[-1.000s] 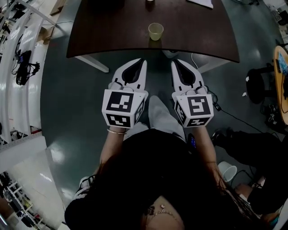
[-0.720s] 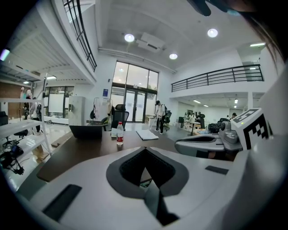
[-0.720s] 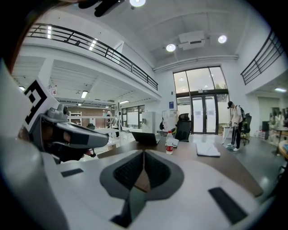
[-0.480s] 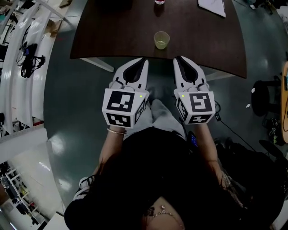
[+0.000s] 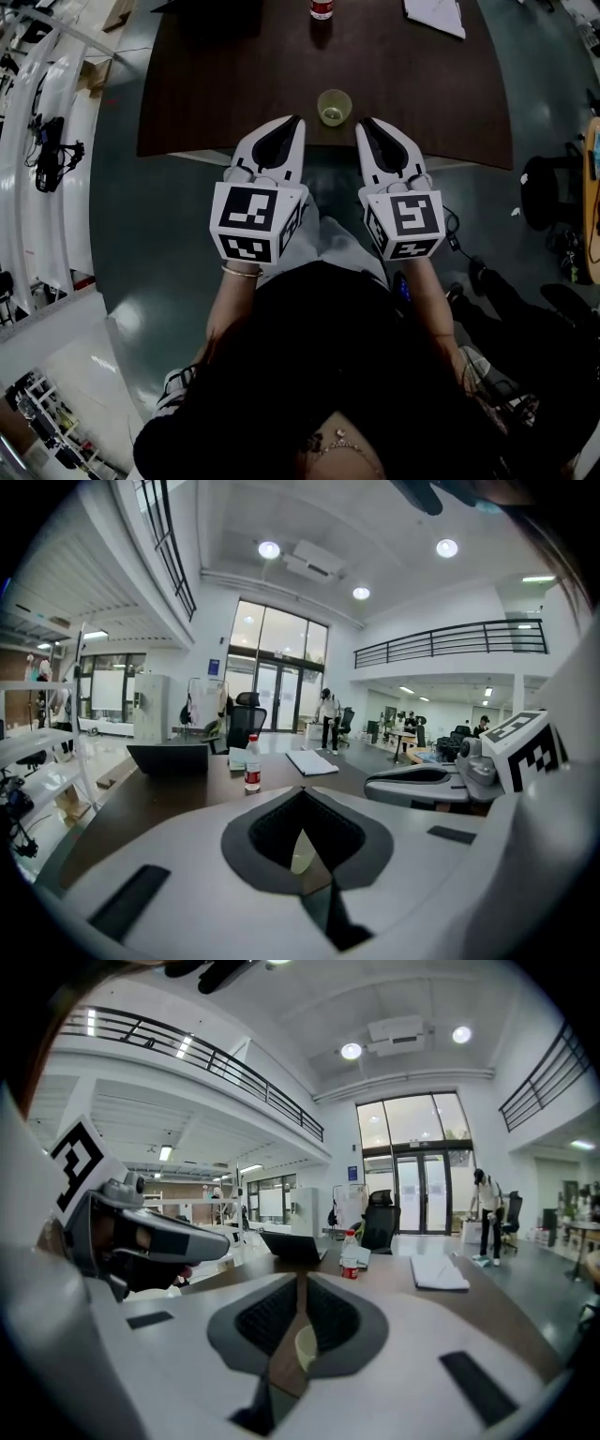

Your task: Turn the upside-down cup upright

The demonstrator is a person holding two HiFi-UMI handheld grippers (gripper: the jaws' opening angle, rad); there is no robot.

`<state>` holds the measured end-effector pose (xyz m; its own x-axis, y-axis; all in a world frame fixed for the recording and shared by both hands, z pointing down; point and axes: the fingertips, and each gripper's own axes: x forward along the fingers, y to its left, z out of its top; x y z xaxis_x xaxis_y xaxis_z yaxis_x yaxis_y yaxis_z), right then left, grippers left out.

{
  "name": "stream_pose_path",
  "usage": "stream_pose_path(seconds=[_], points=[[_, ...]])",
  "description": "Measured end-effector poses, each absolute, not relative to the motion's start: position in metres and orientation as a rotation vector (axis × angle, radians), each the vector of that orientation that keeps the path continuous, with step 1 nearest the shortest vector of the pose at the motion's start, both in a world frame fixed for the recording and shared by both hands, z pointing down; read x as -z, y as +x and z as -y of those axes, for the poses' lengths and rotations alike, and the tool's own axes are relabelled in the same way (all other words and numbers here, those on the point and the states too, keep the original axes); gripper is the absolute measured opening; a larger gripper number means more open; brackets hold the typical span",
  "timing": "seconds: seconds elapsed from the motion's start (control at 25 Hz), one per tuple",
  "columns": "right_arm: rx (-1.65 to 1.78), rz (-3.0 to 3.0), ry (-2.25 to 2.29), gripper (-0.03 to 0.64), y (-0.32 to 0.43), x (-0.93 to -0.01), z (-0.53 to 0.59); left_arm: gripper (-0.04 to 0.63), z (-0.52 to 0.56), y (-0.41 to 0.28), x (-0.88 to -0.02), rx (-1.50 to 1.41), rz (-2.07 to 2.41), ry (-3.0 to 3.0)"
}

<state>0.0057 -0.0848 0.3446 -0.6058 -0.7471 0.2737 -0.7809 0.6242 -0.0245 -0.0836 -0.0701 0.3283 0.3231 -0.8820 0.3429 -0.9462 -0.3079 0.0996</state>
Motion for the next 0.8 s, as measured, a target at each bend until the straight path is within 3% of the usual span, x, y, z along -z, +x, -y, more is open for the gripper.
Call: stream_pose_path(seconds=[0.68, 0.8], points=[[-0.298, 2.508, 1.289, 0.025, -0.02, -0.376, 0.155, -0.006, 0.148, -0.096, -0.361, -0.365, 1.456, 2.363], [-0.335, 2.507, 1.218, 0.117, -0.02, -0.389, 0.158, -0.006, 0.153, -0.093, -0.369, -0.366, 1.462, 2.335]])
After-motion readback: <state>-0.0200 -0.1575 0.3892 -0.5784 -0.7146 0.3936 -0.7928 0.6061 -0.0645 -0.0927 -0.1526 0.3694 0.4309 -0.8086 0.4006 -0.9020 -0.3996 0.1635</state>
